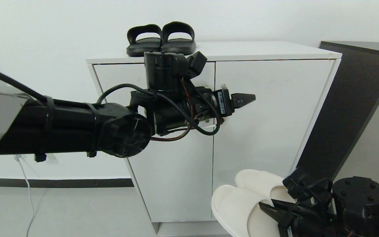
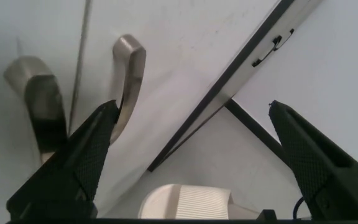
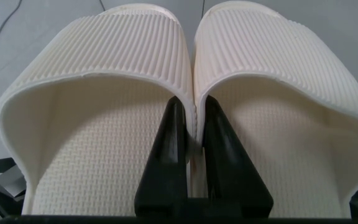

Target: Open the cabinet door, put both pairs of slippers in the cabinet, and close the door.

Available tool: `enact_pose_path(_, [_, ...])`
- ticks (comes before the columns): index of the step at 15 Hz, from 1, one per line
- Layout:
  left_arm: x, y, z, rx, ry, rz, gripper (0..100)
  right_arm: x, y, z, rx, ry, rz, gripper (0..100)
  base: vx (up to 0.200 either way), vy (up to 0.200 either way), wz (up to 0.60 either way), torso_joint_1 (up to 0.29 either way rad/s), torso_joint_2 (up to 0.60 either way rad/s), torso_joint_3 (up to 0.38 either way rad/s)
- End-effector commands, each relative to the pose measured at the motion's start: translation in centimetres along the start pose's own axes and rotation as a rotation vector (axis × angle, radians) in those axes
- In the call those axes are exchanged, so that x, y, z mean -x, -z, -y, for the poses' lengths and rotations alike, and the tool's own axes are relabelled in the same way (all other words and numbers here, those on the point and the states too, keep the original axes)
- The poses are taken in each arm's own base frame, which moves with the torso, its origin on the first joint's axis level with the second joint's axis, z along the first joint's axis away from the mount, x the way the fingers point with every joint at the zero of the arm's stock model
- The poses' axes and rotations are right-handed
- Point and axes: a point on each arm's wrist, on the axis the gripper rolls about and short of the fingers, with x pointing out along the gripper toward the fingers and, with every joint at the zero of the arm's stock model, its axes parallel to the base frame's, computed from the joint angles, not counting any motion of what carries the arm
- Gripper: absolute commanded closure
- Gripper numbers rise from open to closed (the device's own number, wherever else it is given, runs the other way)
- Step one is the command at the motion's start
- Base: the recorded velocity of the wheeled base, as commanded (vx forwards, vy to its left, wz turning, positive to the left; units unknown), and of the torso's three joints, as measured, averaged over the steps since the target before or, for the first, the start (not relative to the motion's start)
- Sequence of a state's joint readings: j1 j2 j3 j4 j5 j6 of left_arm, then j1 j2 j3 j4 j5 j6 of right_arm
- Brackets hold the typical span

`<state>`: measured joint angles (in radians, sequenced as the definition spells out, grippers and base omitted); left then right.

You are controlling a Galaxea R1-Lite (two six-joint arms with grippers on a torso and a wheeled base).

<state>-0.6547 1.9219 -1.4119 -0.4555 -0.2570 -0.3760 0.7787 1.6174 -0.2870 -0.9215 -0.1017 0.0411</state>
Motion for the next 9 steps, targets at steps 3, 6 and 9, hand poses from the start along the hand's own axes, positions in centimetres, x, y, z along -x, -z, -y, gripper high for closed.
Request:
enact_pose_path(3, [0.2,0.4,0.1,0.006,0.019,-0.021,100,0.3,0.3,-0.2,0.006,-0.027,-0.007,100,0.000,0.000,0.00,0.000,0.00,0.000])
enact_pose_path(6, [1.2,0.5,0.5,0.009,0.020,-0.026,100,0.7,0.6,-0.3,0.008,-0.067,-0.018,100,0.000,0.000,0.00,0.000,0.00,0.000])
enact_pose_path(9, [2.1,0.7,0.7,0.011,0.019,-0.037,100,0.8,0.8,-0.4,0.015,-0.076,-0.023,100,0.000,0.000,0.00,0.000,0.00,0.000])
